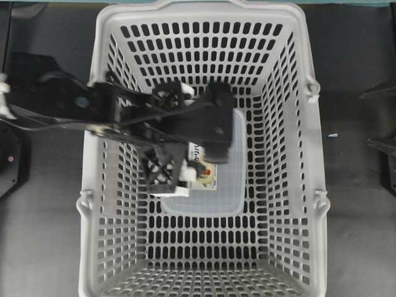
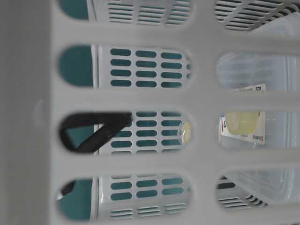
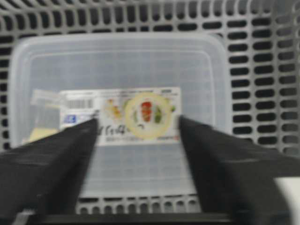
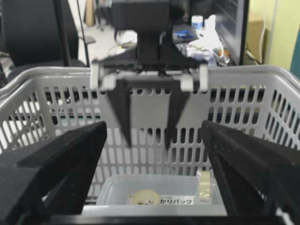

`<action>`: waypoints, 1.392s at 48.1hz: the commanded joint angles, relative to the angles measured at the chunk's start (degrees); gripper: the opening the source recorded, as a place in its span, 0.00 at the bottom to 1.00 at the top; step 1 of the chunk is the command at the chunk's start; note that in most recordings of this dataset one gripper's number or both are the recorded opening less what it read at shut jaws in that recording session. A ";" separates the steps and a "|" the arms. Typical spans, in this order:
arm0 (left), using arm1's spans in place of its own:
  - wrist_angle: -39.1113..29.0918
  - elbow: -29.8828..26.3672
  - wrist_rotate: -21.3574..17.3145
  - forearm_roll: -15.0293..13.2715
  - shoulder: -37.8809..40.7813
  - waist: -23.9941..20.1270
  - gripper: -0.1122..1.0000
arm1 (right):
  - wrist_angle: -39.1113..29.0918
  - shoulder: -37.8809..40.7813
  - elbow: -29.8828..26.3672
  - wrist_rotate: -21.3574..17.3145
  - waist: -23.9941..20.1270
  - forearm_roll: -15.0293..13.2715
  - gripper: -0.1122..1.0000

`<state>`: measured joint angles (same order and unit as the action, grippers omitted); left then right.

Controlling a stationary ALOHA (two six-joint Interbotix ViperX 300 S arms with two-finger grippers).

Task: Pick up the cellophane tape from the shopping basket with the left arm.
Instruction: 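Move the left gripper into the basket down toward the cellophane tape roll, then close the left gripper around the clear tape roll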

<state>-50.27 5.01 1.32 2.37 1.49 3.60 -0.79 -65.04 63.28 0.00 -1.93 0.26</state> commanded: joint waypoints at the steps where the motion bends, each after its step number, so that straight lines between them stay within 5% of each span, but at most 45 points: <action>1: -0.79 -2.55 -0.09 0.18 1.49 0.44 0.79 | 0.35 -0.26 -0.44 -0.18 0.00 0.18 0.81; 6: -1.32 -3.34 -0.26 0.18 4.31 0.97 0.92 | 0.35 -0.70 -0.44 -0.18 0.00 0.09 0.81; 21: -1.58 -3.16 -0.44 0.18 8.79 1.23 0.91 | 0.26 -1.05 -0.35 -0.18 0.00 0.18 0.81; 34: -9.14 -5.80 -0.44 0.18 11.16 0.97 0.91 | 0.35 -1.05 0.09 -0.18 0.00 0.18 0.81; 51: -6.33 -4.31 -0.53 0.18 12.39 0.79 0.91 | 0.35 -1.05 0.62 -0.26 0.00 0.18 0.81; 62: -5.01 -3.52 -0.53 0.18 13.45 0.09 0.89 | 0.35 -1.05 0.62 -0.26 -0.09 0.18 0.81; 67: -5.10 -3.43 -1.05 0.18 13.36 0.09 0.78 | 0.35 -1.05 0.62 -0.26 0.00 0.09 0.81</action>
<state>-55.55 1.85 0.44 2.37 15.38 3.69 -0.79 -66.45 64.51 -0.18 -1.93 0.26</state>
